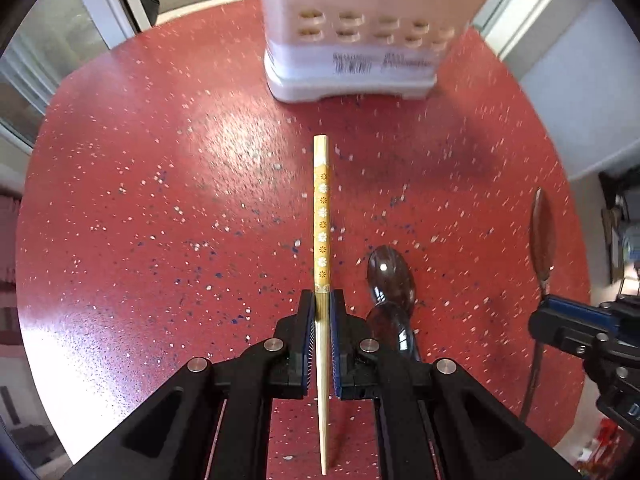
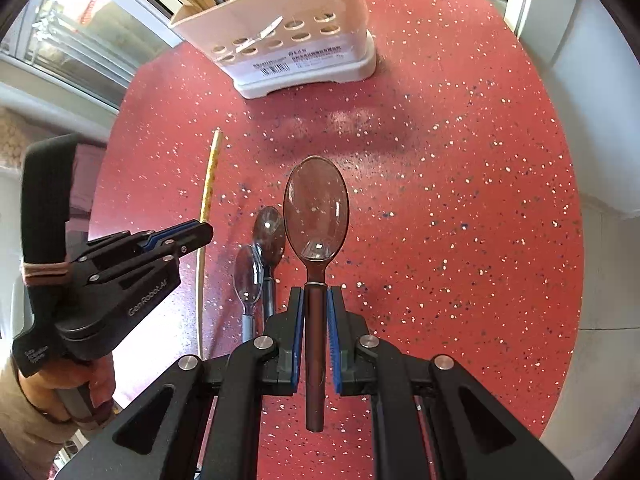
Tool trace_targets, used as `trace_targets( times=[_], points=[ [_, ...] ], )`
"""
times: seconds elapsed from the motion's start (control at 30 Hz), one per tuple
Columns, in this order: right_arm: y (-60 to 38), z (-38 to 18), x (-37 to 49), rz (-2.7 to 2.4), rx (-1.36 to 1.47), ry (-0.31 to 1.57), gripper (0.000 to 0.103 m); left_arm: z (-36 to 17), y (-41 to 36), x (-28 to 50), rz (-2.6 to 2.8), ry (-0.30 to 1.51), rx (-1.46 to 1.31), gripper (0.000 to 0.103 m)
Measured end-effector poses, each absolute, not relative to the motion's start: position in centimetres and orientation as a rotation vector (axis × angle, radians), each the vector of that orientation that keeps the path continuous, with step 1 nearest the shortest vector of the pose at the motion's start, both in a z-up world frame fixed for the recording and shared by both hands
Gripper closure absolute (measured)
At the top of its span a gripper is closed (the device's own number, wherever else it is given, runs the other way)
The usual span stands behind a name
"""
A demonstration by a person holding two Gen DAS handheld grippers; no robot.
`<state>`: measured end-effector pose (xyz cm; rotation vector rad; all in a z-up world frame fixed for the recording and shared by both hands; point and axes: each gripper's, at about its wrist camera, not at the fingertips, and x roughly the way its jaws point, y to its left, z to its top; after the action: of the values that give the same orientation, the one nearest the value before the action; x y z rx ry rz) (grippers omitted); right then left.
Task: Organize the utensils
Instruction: 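Carry the spoon and yellow chopstick upright and lower them into the pink holder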
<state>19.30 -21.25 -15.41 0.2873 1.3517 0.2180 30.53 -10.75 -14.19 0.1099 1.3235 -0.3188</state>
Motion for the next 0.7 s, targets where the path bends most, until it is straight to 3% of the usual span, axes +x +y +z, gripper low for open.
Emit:
trace_targets(
  times=[0.7],
  points=[
    [-23.6,-10.4,20.1,0.264,0.339,1.220,0.091,-6.3,-5.9,24.8,-0.322,1.114,-0.053,0.067]
  ],
)
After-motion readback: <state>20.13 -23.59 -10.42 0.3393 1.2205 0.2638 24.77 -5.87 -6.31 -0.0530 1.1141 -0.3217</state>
